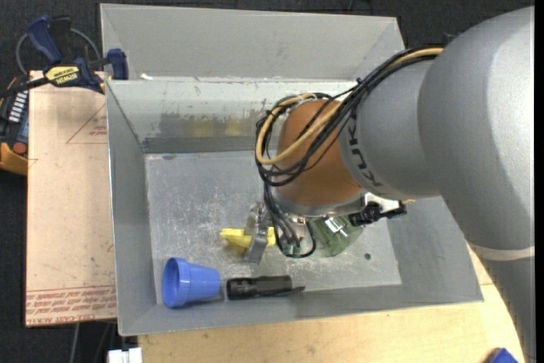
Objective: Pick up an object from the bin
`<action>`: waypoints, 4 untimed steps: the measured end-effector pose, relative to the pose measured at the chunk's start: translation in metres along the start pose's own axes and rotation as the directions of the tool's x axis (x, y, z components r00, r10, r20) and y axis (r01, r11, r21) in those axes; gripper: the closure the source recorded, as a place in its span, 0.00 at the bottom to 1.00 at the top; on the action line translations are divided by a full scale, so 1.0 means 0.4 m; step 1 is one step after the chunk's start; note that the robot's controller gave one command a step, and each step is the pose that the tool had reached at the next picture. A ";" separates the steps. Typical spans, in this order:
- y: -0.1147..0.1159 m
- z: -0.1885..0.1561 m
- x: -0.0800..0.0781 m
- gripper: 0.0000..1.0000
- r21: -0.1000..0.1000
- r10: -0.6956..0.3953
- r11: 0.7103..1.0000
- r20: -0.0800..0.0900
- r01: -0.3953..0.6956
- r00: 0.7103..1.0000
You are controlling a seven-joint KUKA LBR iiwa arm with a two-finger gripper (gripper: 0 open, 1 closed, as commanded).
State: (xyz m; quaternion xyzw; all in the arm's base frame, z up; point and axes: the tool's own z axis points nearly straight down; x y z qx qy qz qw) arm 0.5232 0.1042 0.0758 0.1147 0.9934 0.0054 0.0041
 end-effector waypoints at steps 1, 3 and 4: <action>0.000 0.000 0.000 1.00 0.000 0.000 1.000 0.000 0.000 1.000; -0.002 -0.045 0.000 1.00 0.001 0.001 1.000 0.000 -0.001 1.000; -0.003 -0.075 0.004 1.00 0.003 0.002 1.000 -0.006 -0.002 1.000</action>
Offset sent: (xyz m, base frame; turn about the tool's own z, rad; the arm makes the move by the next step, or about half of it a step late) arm 0.0001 0.0001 0.0614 0.0000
